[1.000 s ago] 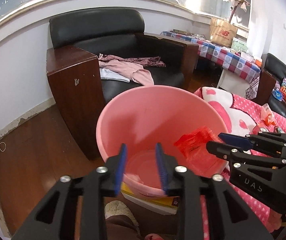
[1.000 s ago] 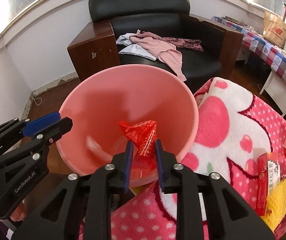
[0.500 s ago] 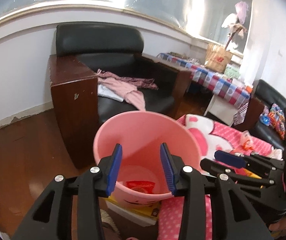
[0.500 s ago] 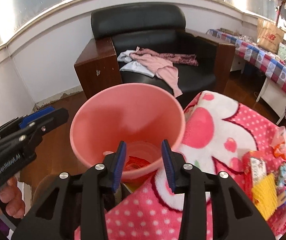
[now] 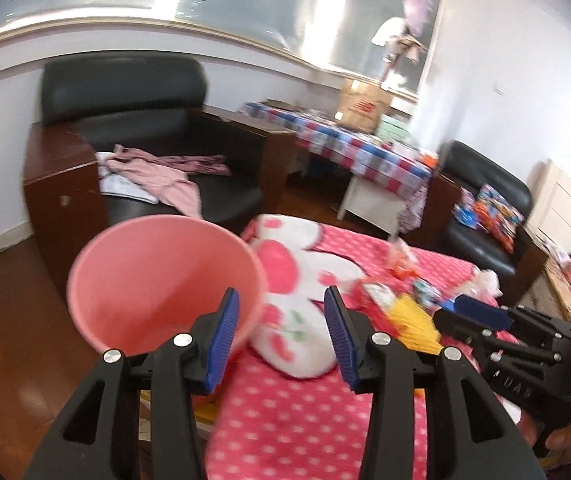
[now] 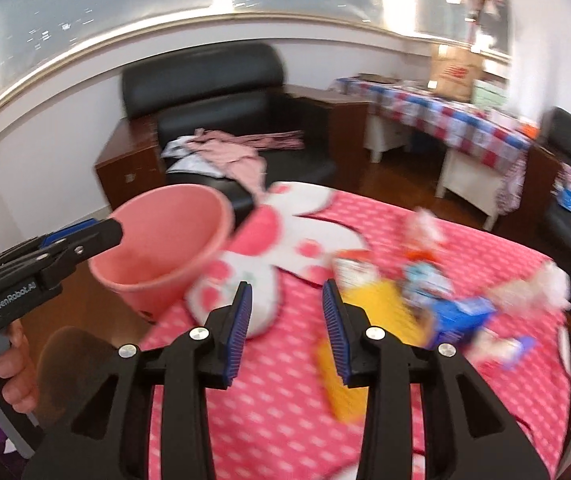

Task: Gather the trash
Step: 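Grasp a yellow foam net with each tool from the table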

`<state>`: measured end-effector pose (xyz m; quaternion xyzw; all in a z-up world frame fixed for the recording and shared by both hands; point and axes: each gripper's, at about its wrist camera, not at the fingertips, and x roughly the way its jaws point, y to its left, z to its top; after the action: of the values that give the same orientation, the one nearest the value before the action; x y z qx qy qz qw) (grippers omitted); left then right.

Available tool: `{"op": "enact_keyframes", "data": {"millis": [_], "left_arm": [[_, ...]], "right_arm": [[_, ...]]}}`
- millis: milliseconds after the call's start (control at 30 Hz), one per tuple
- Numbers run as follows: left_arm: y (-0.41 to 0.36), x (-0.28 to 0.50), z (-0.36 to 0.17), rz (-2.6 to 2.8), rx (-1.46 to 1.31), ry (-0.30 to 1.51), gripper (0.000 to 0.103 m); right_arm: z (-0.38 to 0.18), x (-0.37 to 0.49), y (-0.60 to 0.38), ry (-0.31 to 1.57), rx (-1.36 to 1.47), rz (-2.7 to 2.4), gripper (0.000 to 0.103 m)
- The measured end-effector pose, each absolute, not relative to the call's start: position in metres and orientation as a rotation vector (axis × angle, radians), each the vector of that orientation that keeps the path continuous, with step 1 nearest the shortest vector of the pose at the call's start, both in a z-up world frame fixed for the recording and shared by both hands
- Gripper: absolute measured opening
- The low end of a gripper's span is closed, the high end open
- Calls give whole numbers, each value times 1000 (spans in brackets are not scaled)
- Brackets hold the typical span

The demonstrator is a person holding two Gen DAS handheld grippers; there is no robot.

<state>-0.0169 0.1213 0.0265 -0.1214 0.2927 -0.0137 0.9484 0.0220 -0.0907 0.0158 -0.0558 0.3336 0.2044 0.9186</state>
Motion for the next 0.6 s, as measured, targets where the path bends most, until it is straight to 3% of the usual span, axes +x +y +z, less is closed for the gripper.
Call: {"op": "enact_keyframes", "data": {"millis": [267, 600], "left_arm": [[61, -2, 10, -164, -261, 691, 48], [-9, 37, -26, -271, -289, 874, 48]], "right_arm": [[4, 19, -188, 716, -10, 240, 37], [-11, 23, -231, 745, 56, 193, 38]]}}
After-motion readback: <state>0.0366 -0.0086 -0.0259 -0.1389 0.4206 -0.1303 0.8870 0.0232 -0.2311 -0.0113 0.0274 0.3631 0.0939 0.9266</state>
